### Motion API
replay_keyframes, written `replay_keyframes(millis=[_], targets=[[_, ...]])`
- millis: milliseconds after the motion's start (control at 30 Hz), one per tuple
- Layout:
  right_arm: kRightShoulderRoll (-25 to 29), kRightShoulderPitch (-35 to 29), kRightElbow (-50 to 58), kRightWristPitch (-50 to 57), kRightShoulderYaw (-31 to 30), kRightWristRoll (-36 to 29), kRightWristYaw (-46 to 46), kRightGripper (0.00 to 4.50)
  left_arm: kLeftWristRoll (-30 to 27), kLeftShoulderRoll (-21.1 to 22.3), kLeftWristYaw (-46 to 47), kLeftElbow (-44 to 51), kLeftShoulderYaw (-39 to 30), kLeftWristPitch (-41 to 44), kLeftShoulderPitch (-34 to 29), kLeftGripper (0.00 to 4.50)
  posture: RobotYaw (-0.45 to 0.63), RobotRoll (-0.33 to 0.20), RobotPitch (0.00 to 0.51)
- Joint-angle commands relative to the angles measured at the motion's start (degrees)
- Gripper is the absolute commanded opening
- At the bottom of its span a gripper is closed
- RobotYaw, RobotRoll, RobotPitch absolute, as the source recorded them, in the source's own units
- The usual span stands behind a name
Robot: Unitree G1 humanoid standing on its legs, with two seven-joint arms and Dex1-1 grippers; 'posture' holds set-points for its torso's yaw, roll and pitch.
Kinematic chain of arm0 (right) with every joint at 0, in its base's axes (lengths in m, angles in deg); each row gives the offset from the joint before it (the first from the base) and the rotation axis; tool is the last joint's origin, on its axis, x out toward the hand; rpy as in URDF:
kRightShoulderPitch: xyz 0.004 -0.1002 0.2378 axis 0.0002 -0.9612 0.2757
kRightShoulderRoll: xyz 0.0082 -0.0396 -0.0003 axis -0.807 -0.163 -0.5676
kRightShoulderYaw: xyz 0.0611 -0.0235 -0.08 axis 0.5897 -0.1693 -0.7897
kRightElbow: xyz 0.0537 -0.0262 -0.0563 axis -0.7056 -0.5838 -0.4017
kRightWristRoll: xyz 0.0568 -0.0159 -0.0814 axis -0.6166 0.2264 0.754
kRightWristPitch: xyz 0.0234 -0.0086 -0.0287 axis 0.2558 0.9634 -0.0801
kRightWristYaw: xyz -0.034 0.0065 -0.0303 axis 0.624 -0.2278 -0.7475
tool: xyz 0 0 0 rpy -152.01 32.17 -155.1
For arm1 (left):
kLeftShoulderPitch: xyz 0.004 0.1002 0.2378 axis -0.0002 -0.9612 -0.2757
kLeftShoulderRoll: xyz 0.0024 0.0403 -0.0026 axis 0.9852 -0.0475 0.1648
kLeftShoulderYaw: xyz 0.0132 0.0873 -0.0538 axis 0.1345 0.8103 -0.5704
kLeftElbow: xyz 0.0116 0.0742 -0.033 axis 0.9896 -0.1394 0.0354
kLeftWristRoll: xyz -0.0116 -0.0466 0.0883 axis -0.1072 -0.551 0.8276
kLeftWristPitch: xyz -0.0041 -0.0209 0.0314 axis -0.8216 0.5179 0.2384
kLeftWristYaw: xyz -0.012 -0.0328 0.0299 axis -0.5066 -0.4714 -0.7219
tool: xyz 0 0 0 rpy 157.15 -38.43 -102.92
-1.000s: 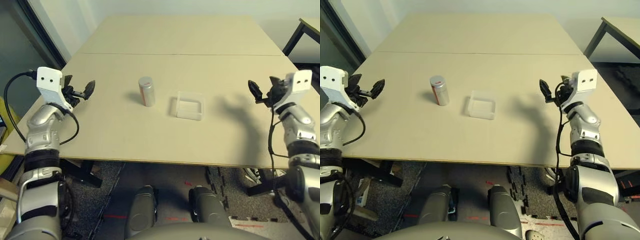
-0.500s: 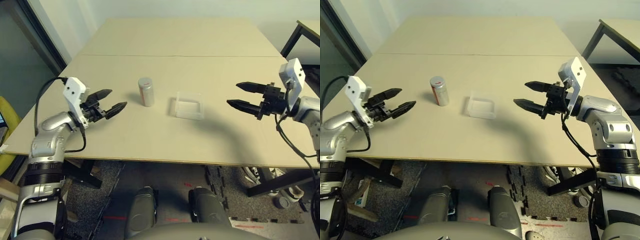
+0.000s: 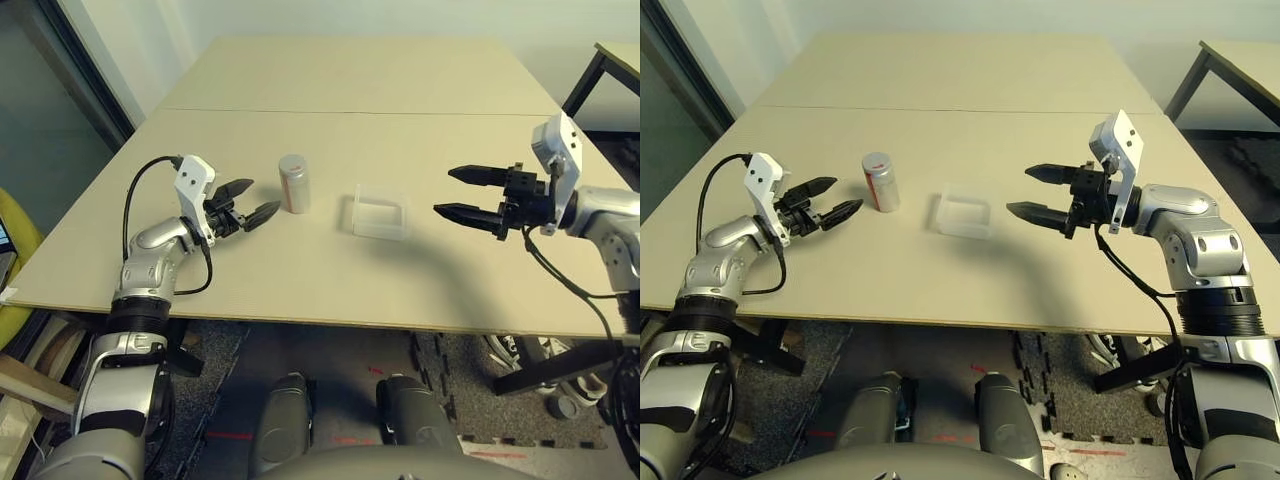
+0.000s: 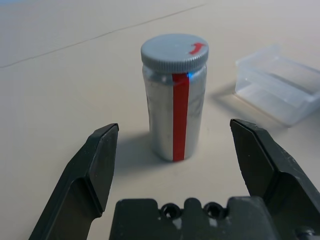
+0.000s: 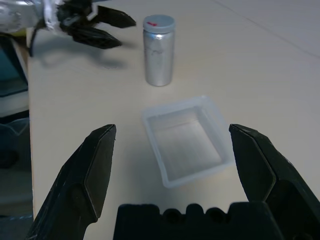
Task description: Pour the medicine from the bottle into the box.
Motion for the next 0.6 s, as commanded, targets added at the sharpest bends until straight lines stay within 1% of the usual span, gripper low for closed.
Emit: replay_keyframes(millis=[33,267,433,600], targets=[[-0.1,0.8,1.9,0.9,-1.0,-0.2,0.5,4.5,1.2,-1.3,0.5,-3.7,0.5,-1.7,1.8,4.48,-0.1,0.0,0.095],[-0.4,0.4,3.4,2.4,-1.1,-0.5,0.9,4.5,3.0,-4.9,0.3,-10.5,1.7,-4.3,6.1,4.48,-0.12,0.0,0.112],[-0.6,-0.4,4.4,3.0,-1.0,-0.7,0.8,4.5,4.4,-7.7,1.3,-16.1,2.3,-7.0,8.9,4.48,-0.14,0.0,0.111],[-0.3,-1.6,5.7,3.5,-0.5,-0.9,0.6,4.5,5.4,-9.6,2.8,-21.3,2.3,-9.7,11.4,4.48,-0.16,0.0,0.108]])
